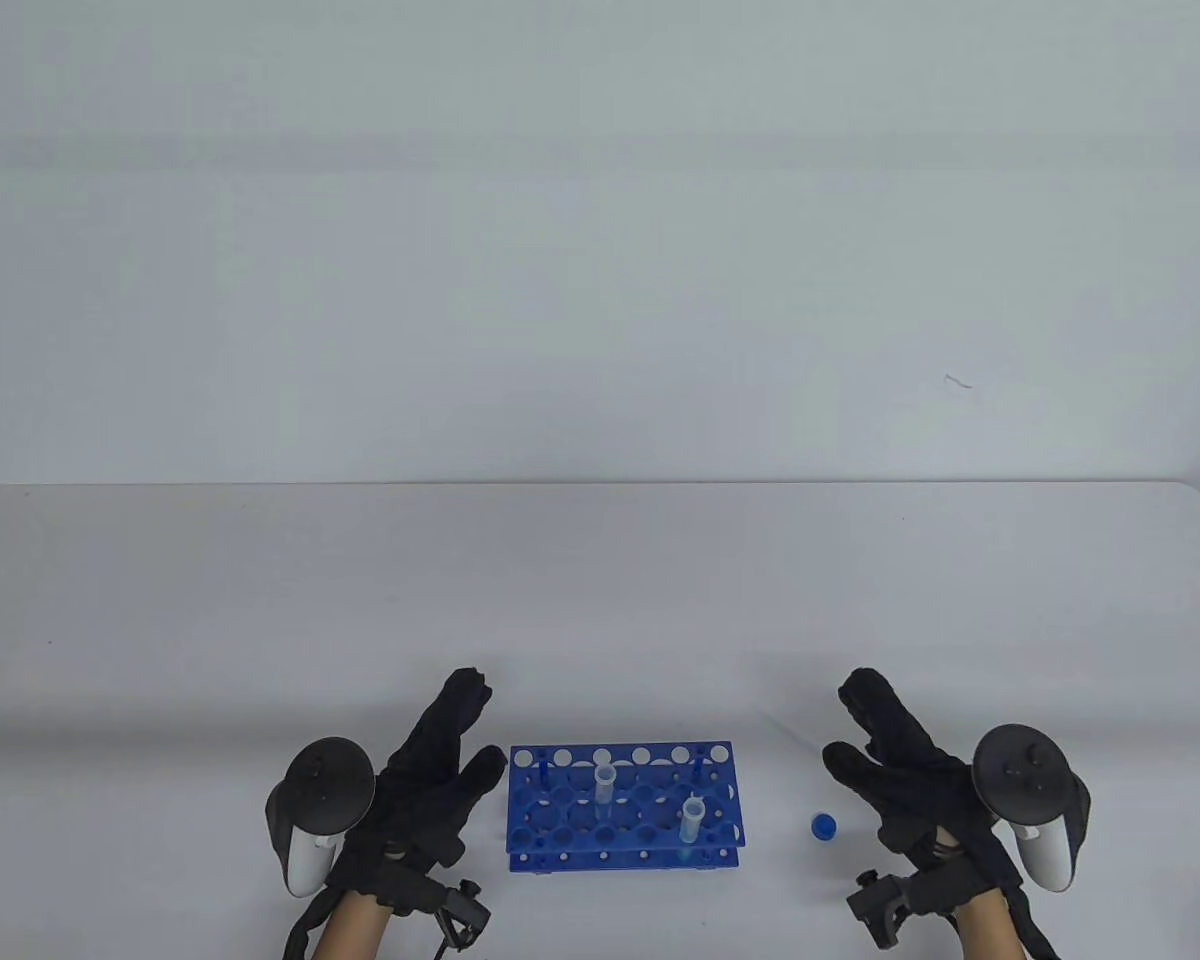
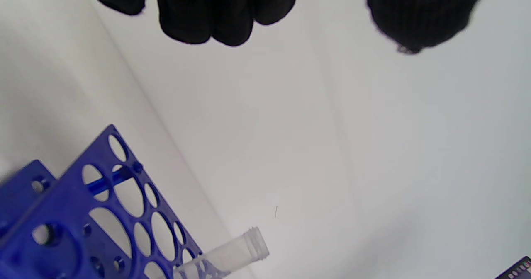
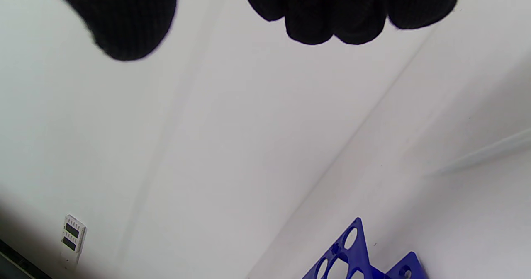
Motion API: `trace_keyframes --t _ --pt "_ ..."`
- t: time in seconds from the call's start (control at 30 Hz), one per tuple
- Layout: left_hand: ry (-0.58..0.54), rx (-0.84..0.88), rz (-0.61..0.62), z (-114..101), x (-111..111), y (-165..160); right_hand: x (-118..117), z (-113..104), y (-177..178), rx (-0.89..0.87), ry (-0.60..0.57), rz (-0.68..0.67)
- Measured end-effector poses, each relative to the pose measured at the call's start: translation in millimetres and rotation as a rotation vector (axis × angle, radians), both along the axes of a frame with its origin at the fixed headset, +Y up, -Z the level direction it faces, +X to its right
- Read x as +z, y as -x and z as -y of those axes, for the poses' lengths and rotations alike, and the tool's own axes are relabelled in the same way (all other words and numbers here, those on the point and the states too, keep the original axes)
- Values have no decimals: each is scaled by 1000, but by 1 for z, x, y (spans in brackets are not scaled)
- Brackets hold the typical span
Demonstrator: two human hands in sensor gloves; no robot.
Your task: Press a plastic transfer pipette bulb to move liquid between test tubes
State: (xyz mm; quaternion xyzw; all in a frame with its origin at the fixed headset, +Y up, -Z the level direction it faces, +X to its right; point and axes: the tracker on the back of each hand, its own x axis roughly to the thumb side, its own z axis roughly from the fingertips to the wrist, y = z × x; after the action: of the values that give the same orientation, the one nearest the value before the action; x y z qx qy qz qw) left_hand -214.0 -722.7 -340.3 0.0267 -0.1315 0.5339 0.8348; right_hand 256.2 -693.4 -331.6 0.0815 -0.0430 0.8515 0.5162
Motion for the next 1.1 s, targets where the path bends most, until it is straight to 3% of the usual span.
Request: trace_keyframes --t 1.1 --pt "2 -3 -4 1 0 0 2 1 -1 -6 4 11"
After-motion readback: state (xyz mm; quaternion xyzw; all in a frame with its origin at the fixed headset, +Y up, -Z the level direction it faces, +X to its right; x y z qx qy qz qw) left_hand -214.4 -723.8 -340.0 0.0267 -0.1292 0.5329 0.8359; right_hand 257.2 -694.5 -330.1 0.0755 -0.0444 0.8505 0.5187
